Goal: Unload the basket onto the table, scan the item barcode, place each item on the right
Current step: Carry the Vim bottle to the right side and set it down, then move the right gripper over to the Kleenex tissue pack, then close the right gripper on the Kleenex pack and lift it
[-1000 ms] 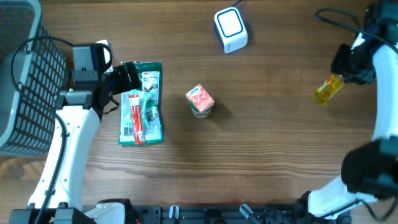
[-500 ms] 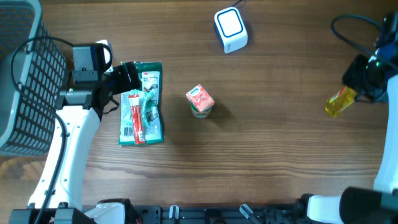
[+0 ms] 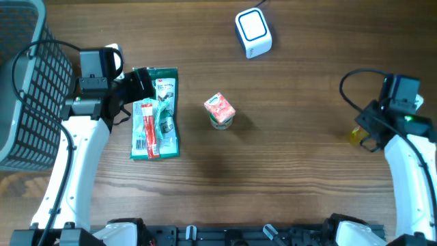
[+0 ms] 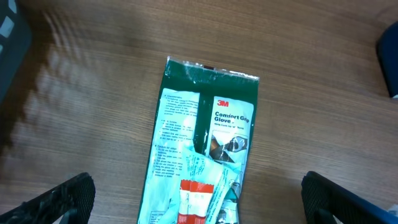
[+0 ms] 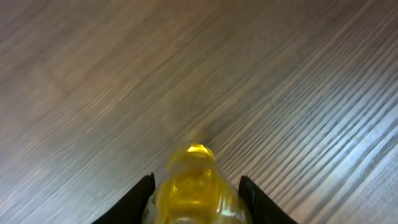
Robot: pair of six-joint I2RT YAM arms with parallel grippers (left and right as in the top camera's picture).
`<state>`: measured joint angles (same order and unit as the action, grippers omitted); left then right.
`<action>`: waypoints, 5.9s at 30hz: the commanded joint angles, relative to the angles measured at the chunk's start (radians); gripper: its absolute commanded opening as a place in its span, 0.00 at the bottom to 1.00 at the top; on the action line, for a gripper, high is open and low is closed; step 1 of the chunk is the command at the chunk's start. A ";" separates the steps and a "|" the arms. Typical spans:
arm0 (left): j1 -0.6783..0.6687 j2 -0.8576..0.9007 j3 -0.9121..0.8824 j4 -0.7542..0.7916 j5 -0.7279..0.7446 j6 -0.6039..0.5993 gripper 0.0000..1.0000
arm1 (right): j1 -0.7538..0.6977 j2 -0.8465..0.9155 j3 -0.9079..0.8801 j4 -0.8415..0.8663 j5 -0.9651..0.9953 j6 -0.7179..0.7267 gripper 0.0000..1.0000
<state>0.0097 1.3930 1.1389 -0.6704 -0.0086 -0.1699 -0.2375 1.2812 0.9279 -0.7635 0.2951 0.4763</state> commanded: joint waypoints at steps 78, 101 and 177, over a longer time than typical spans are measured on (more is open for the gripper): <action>0.005 -0.011 0.011 0.003 0.008 0.005 1.00 | 0.706 0.496 0.354 0.150 -0.673 -0.264 0.46; 0.005 -0.011 0.011 0.003 0.008 0.005 1.00 | 0.713 0.512 0.353 0.166 -0.742 -0.264 0.40; 0.005 -0.011 0.011 0.003 0.008 0.005 1.00 | 1.120 0.647 0.560 -0.083 0.053 -0.267 0.41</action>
<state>0.0097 1.3930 1.1389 -0.6704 -0.0086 -0.1699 0.8867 1.9148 1.5028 -0.8452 0.3309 0.2077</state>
